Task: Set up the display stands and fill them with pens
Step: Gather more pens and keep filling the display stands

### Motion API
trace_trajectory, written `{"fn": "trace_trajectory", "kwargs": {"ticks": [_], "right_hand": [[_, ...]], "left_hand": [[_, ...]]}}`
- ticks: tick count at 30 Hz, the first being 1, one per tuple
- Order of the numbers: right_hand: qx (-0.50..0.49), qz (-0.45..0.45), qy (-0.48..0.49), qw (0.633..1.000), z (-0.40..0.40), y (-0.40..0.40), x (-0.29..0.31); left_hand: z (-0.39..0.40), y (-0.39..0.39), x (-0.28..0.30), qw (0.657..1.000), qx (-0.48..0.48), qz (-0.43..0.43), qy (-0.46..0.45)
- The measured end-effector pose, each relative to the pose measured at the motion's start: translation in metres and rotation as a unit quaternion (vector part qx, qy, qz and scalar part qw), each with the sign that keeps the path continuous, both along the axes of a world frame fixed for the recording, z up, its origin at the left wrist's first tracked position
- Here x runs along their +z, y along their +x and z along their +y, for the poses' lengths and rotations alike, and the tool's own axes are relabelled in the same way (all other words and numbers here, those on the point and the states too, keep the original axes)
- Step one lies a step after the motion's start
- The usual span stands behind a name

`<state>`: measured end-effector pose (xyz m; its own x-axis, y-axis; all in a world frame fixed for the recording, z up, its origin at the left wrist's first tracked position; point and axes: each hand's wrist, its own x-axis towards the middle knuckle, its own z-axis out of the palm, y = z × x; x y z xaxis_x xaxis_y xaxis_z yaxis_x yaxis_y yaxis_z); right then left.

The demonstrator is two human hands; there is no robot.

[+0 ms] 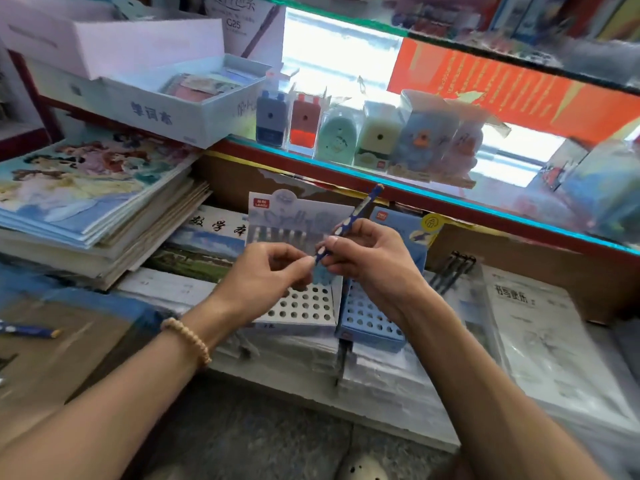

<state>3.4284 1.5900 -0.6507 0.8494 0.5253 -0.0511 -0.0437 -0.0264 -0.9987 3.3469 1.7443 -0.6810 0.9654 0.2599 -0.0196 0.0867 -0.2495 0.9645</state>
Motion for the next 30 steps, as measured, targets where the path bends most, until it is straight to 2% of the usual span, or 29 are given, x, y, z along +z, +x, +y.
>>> {"fn": "trace_trajectory", "kwargs": {"ticks": [4,8,11,14,17,20,23,26,30], "right_hand": [[-0.009,0.003,-0.006,1.0,-0.016,0.0,0.003],[-0.107,-0.003,0.029,0.994,-0.041,0.007,0.014],[-0.126,-0.015,0.017,0.992,-0.057,0.011,0.016],[-0.159,-0.065,-0.021,0.985,-0.069,0.016,0.013],[-0.242,-0.151,-0.091,0.954,-0.082,0.031,0.006],[-0.284,-0.204,-0.177,0.92,-0.082,0.047,-0.012],[-0.287,-0.255,-0.255,0.888,-0.072,0.057,-0.028],[-0.278,-0.274,-0.279,0.877,-0.064,0.065,-0.036],[-0.273,-0.283,-0.303,0.868,-0.056,0.072,-0.042]], "left_hand": [[-0.017,0.001,0.0,0.999,-0.016,-0.025,0.012],[-0.034,0.005,-0.002,0.999,-0.035,-0.027,0.016],[-0.043,0.008,-0.006,0.998,-0.054,-0.025,0.022],[-0.053,0.015,-0.015,0.994,-0.072,-0.006,0.087],[-0.058,0.022,-0.022,0.977,-0.095,0.012,0.19],[-0.059,0.026,-0.026,0.956,-0.115,0.014,0.27],[-0.062,0.03,-0.029,0.932,-0.137,0.011,0.335],[-0.064,0.032,-0.031,0.91,-0.16,0.014,0.383],[-0.064,0.032,-0.039,0.901,-0.18,0.022,0.394]]}}
